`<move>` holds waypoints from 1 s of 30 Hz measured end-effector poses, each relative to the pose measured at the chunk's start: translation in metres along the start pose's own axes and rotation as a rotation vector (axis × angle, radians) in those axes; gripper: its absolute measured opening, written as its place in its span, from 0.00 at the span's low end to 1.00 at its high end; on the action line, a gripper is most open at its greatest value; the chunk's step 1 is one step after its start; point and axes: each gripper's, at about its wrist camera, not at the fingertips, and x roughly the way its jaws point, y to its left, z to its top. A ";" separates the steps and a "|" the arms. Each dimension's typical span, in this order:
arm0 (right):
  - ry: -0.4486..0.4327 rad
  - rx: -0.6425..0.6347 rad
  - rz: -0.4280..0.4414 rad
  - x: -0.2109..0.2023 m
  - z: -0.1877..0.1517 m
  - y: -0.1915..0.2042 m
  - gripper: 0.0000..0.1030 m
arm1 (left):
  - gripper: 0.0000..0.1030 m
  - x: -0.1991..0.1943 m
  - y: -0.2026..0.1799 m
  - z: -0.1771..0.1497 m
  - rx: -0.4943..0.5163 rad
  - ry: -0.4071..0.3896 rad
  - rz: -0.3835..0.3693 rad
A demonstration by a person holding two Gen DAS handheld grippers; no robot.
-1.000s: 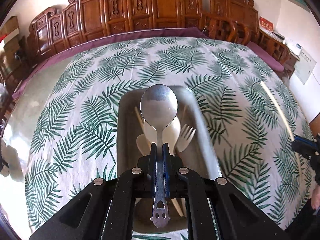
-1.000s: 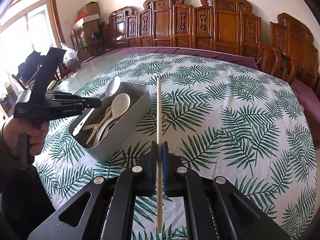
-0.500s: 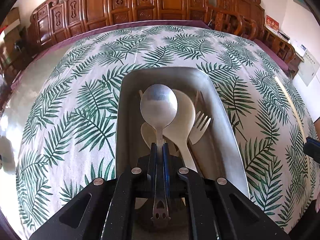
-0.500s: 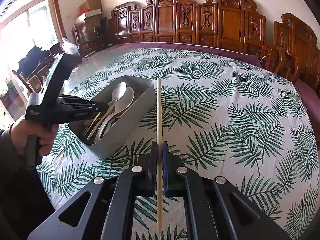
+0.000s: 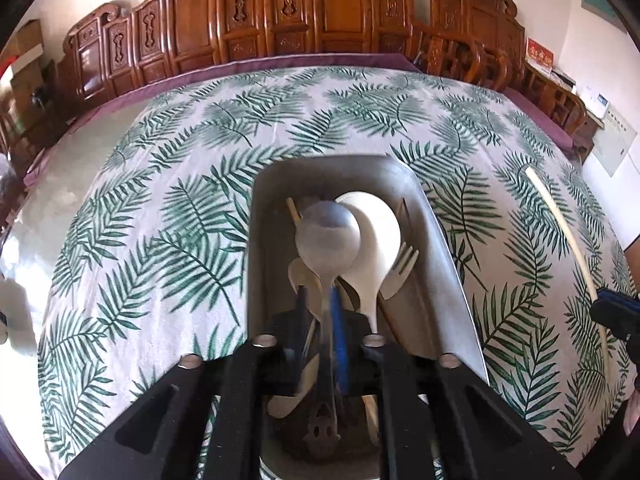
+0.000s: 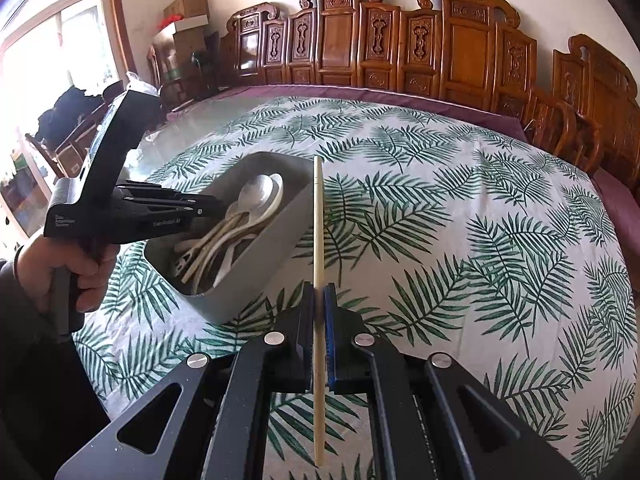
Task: Organize utensils
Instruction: 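Open the left tool to release the metal spoon in the tray, then lower the wooden chopstick into the tray and open the right tool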
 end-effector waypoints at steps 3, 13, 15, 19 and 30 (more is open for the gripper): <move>-0.003 -0.004 0.002 0.001 0.005 0.008 0.06 | 0.34 -0.009 0.006 0.003 -0.018 -0.030 -0.001; 0.019 0.069 0.107 0.040 0.033 0.041 0.06 | 0.64 -0.026 0.030 0.008 -0.056 -0.085 0.043; 0.029 0.096 0.125 0.052 0.037 0.047 0.06 | 0.64 -0.030 0.034 0.008 -0.068 -0.093 0.046; 0.025 0.179 0.180 0.078 0.050 0.052 0.06 | 0.64 -0.041 0.041 0.005 -0.084 -0.119 0.059; -0.087 0.200 0.159 0.048 0.049 0.039 0.32 | 0.81 -0.064 0.038 0.008 -0.097 -0.218 0.076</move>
